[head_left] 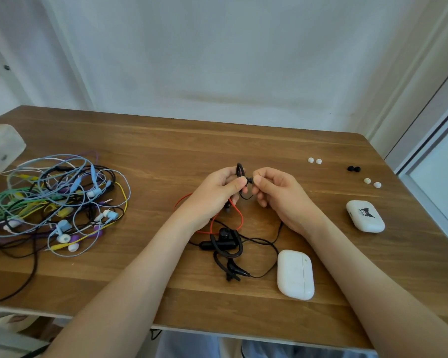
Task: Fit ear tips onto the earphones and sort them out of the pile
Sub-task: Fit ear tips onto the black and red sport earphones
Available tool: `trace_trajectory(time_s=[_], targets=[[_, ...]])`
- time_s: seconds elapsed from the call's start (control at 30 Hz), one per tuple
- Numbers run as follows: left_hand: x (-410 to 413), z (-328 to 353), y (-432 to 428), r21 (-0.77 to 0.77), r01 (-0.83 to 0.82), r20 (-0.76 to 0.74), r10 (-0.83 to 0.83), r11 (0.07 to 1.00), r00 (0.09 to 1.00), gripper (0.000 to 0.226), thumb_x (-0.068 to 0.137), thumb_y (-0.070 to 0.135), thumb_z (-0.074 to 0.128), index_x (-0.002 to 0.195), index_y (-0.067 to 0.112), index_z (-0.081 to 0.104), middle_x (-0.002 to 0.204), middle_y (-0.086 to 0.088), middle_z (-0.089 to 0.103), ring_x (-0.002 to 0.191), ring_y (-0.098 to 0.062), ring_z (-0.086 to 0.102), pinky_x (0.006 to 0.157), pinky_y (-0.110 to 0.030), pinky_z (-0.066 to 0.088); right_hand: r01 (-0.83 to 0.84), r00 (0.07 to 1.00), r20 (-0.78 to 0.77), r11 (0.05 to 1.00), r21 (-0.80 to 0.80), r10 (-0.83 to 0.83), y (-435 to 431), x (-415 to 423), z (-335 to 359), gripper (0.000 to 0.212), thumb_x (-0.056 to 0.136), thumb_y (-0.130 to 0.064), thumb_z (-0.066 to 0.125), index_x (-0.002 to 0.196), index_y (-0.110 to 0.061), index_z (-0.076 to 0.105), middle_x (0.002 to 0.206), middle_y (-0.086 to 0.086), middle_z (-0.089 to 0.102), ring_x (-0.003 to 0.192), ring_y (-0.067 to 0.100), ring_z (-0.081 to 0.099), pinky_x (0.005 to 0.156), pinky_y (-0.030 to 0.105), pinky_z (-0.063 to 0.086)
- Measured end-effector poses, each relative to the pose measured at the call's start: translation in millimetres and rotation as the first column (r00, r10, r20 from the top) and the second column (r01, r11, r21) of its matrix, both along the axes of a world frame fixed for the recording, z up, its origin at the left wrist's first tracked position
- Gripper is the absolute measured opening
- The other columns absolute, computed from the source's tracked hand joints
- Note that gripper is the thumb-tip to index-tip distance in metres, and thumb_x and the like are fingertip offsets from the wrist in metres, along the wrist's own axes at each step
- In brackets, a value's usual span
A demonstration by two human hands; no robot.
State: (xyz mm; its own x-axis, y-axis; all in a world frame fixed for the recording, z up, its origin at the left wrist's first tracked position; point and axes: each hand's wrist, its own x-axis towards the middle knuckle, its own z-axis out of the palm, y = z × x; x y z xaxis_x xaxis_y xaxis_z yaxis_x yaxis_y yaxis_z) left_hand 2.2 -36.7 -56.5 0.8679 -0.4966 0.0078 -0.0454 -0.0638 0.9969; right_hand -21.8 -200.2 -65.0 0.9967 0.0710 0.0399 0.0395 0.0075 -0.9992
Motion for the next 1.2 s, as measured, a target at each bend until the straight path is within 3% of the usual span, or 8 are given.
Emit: trace_trajectory(time_s=[0.6,0.7,0.9,1.2], targets=[[-3,-2,-3,0.109,-0.037,0.12,0.024,0.993,0.992,0.019,0.101,0.02,0.046,0.117,0.029,0.05,0.077,0.01,0.059,0.056,-0.003,0.047,0.055,-0.021,0.041,0.186,0.982,0.076,0.958,-0.219,-0.174,14,-9,1,0.011,0.096,-0.016,0.055,0.088,-0.01,0.057,0.072,0.002,0.062,0.054,0.003,0.05,0.053,0.019,0.043],[-3,-1,-1,0.041,-0.028,0.058,0.025,0.999,0.998,0.018,0.101,0.019,0.045,0.109,0.034,0.052,0.076,0.01,0.059,0.057,-0.005,0.047,0.054,-0.018,0.039,0.156,0.986,0.09,0.97,-0.189,-0.141,16,-10,1,0.01,0.098,-0.016,0.052,0.091,-0.011,0.057,0.072,-0.004,0.065,0.056,0.002,0.053,0.053,0.018,0.044],[0,0,-1,-0.009,-0.025,-0.014,0.025,1.0,1.0,0.023,0.101,0.017,0.045,0.122,0.023,0.05,0.075,0.008,0.059,0.055,-0.005,0.047,0.051,-0.014,0.038,0.094,0.994,0.052,0.994,-0.054,-0.091,12,-7,1,0.018,0.1,-0.012,0.045,0.087,-0.011,0.057,0.075,0.0,0.065,0.065,0.01,0.054,0.058,0.024,0.045],[1,1,0,-0.025,-0.012,-0.048,0.011,1.0,0.999,0.028,0.101,0.015,0.045,0.129,0.016,0.05,0.065,0.014,0.061,0.052,-0.003,0.047,0.05,-0.014,0.038,0.022,1.0,0.02,1.0,0.013,-0.022,7,-3,1,0.01,0.097,-0.011,0.052,0.088,-0.011,0.057,0.076,0.003,0.064,0.063,0.011,0.054,0.055,0.022,0.044]])
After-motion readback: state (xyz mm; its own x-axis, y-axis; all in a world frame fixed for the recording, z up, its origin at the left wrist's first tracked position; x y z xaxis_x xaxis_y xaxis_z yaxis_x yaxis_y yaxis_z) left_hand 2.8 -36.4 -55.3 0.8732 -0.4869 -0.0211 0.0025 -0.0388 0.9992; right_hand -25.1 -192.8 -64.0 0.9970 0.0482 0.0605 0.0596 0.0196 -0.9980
